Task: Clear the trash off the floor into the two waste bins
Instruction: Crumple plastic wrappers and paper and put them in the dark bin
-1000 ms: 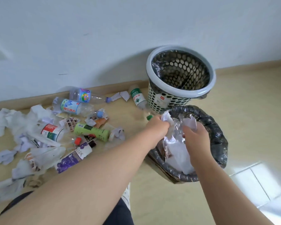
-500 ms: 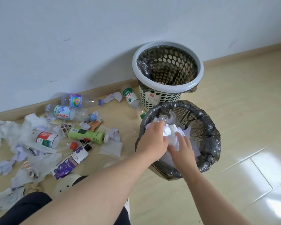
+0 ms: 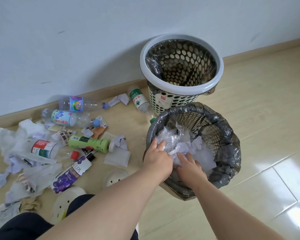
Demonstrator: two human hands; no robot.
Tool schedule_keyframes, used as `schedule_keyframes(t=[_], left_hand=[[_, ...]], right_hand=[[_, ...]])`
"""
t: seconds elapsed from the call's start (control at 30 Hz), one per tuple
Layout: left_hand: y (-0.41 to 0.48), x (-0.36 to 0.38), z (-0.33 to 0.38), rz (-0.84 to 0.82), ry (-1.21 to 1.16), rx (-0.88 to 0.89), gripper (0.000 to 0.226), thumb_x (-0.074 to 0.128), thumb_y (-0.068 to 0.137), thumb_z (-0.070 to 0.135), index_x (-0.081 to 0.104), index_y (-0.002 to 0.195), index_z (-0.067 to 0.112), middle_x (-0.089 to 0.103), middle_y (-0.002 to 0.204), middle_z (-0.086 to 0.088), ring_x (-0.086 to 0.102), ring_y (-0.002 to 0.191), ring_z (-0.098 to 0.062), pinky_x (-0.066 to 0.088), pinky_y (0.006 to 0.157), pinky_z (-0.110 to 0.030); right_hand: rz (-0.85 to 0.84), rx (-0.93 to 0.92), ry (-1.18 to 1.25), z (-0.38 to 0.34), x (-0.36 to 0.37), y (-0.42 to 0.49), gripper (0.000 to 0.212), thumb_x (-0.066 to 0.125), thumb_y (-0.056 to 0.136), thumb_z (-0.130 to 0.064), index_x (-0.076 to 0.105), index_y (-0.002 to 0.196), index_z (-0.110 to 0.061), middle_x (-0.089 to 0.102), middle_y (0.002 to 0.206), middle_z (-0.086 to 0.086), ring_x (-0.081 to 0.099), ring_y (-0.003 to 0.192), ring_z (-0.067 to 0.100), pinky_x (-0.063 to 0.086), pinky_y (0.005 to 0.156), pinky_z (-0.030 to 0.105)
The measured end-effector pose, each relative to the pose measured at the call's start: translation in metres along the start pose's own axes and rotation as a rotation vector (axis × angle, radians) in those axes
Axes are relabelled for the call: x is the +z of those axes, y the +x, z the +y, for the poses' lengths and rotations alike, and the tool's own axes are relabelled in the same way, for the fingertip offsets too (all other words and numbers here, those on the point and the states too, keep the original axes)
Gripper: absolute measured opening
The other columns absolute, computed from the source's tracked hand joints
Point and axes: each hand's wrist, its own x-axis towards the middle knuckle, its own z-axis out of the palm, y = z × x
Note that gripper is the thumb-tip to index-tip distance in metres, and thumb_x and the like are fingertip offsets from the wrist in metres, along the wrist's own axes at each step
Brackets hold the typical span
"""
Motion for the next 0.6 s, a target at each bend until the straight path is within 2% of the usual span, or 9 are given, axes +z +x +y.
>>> schedule_keyframes(t=[0.1, 0.27, 0.37, 0.43, 0.5, 0.6], left_hand=[[0.009, 0.002, 0.003, -0.09, 0.053, 0.021, 0.04, 0.042, 0.094, 0.024, 0.047, 0.134, 0.023, 0.042, 0.145, 0.001, -0.004, 0.146, -0.022, -0.011, 0.116, -0.048], [0.021, 0.004, 0.003, -0.151, 0.081, 0.028, 0.041, 0.043, 0.094, 0.029, 0.044, 0.136, 0.026, 0.041, 0.146, 0.002, 0.004, 0.145, -0.024, -0.002, 0.117, -0.047], [0.021, 0.003, 0.004, -0.026, 0.029, 0.017, 0.034, 0.043, 0.094, 0.023, 0.052, 0.127, 0.023, 0.052, 0.133, 0.001, 0.025, 0.133, -0.023, 0.012, 0.112, -0.043], [0.016, 0.004, 0.003, 0.075, -0.039, 0.004, 0.036, 0.04, 0.094, 0.018, 0.051, 0.127, 0.02, 0.051, 0.131, -0.001, 0.028, 0.13, -0.023, 0.017, 0.11, -0.041], [0.006, 0.004, -0.002, 0.121, -0.085, 0.004, 0.039, 0.039, 0.093, 0.016, 0.045, 0.132, 0.017, 0.046, 0.135, -0.004, 0.024, 0.134, -0.026, 0.018, 0.109, -0.039], [-0.014, -0.003, -0.01, 0.135, -0.131, 0.031, 0.052, 0.044, 0.091, 0.011, 0.032, 0.141, 0.02, 0.024, 0.15, -0.007, 0.009, 0.142, -0.028, 0.015, 0.112, -0.04]], right_hand=[[-0.054, -0.002, -0.004, 0.003, 0.005, 0.013, 0.06, 0.033, 0.093, -0.012, 0.015, 0.147, -0.034, 0.003, 0.158, -0.001, 0.02, 0.138, 0.032, 0.028, 0.109, 0.043], [-0.116, 0.051, -0.014, 0.005, 0.01, 0.028, 0.062, 0.03, 0.094, -0.013, 0.009, 0.149, -0.035, -0.004, 0.159, -0.002, 0.016, 0.141, 0.032, 0.022, 0.114, 0.043], [-0.128, 0.04, -0.012, 0.002, 0.005, 0.032, 0.059, 0.033, 0.095, -0.019, 0.012, 0.148, -0.032, 0.002, 0.158, 0.0, 0.013, 0.143, 0.03, 0.022, 0.114, 0.042], [-0.136, -0.001, -0.023, 0.0, 0.002, 0.032, 0.053, 0.035, 0.094, -0.023, 0.023, 0.146, -0.027, 0.016, 0.155, 0.002, 0.013, 0.143, 0.028, 0.023, 0.113, 0.042], [-0.107, 0.01, 0.017, -0.002, -0.001, 0.03, 0.052, 0.038, 0.089, -0.032, 0.034, 0.14, -0.028, 0.029, 0.149, 0.006, 0.025, 0.137, 0.031, 0.028, 0.11, 0.045], [-0.029, 0.031, 0.042, -0.007, -0.012, 0.011, 0.058, 0.039, 0.083, -0.036, 0.03, 0.141, -0.036, 0.031, 0.149, 0.0, 0.03, 0.134, 0.03, 0.031, 0.106, 0.049]])
